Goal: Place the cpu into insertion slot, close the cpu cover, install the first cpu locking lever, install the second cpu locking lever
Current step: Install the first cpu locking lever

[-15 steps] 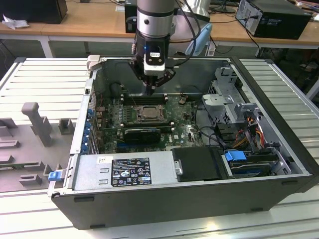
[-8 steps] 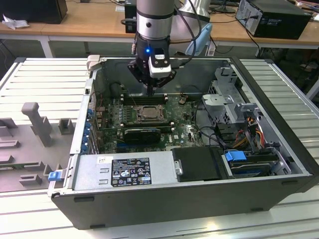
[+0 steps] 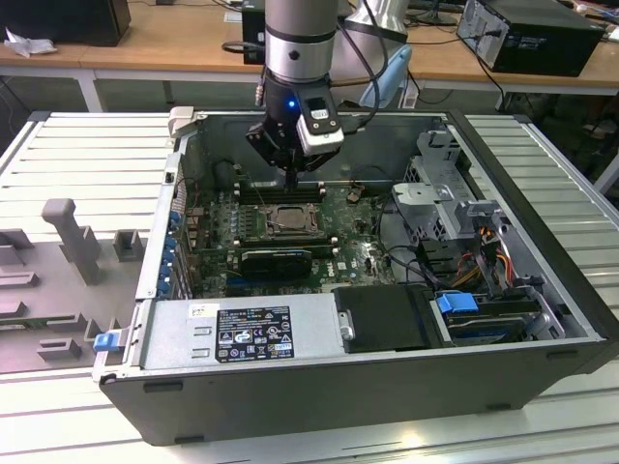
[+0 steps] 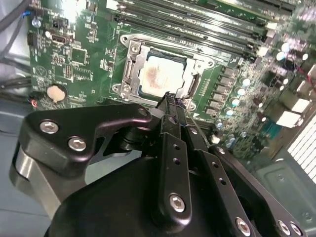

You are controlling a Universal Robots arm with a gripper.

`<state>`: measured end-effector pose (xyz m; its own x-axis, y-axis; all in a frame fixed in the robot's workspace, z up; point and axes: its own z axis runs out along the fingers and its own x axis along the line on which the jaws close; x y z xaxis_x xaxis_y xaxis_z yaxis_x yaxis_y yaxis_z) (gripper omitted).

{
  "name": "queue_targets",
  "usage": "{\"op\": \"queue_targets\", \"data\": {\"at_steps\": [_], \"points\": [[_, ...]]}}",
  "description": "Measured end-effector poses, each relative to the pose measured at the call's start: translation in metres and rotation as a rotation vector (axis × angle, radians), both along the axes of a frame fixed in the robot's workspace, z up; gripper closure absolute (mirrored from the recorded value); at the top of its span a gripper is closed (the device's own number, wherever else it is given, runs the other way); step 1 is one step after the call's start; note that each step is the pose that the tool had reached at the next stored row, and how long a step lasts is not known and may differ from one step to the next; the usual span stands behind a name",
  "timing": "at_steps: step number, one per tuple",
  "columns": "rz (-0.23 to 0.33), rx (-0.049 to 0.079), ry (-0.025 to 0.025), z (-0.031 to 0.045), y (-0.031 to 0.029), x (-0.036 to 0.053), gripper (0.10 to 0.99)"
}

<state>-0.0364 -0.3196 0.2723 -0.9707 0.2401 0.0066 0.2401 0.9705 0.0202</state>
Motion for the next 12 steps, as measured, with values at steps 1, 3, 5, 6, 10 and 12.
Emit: {"op": "queue_targets", "data": {"at_steps": [1,3,5,6,10,12], "points": [[0.013,0.001,-0.0001,-0.0003,0.0,-0.0001,0.98],[0.051,0.001,0.0,-0.0011,0.0,-0.0004,0.98],[0.106,0.002,-0.0003,-0.0017,0.0,-0.0004,0.98],[0.128,0.002,-0.0008,-0.002,0.0,-0.0004,0.98],[0.209,0.002,-0.0041,-0.0037,0.0,-0.0003,0.98],[0.236,0.001,-0.0049,-0.0044,0.0,-0.0005,0.98]]}}
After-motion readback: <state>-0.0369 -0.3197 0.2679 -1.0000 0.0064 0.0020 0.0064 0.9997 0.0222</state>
